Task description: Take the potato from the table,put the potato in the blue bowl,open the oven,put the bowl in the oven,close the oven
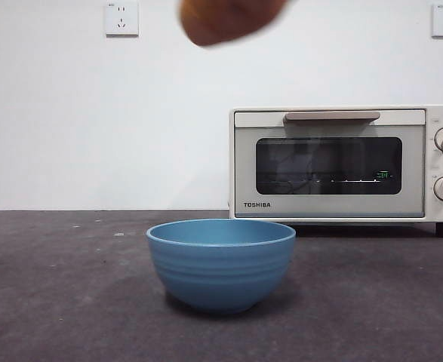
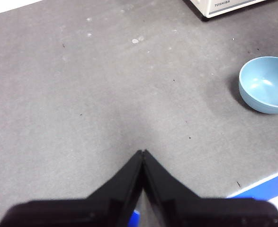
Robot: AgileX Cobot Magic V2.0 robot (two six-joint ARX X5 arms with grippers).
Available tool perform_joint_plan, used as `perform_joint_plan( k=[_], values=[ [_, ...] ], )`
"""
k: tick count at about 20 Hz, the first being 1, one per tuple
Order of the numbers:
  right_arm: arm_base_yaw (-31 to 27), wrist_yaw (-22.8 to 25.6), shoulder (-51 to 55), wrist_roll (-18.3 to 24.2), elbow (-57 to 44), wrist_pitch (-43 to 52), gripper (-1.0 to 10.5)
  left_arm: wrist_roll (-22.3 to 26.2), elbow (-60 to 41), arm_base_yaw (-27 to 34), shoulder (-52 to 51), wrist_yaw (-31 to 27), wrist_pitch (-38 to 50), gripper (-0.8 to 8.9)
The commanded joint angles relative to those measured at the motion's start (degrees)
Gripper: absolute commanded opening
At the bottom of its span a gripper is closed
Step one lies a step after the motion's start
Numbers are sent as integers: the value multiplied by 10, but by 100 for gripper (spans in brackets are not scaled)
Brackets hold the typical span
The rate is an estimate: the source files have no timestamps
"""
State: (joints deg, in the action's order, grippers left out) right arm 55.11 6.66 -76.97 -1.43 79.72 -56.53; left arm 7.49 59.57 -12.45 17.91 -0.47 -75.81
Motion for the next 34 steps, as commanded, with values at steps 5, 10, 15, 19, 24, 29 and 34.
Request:
perform_joint_plan(
  k=[5, 10, 15, 19, 24, 29, 34],
  values=[
    [-64, -94, 132, -104, -276, 195, -3, 6, -2, -2, 62, 60, 35, -6],
    [-68, -113, 77, -110, -308, 267, -2, 10, -2, -2, 154, 163, 41, -6],
    [-68, -146, -2, -116, -308, 320, 0, 24, -2, -2, 221, 189, 66, -6],
    [-68, -146, -48, -136, -308, 354, 12, 23, -2, -2, 234, 189, 85, -6],
    [-68, -136, -87, -150, -308, 372, 292, 24, -2, -2, 235, 189, 90, -6],
    [-68, -111, -91, -156, -307, 386, 293, 27, -2, -2, 237, 189, 92, -6],
    [-68, -113, -91, -162, -307, 398, 430, 28, -2, -2, 237, 189, 95, -6]
  ],
)
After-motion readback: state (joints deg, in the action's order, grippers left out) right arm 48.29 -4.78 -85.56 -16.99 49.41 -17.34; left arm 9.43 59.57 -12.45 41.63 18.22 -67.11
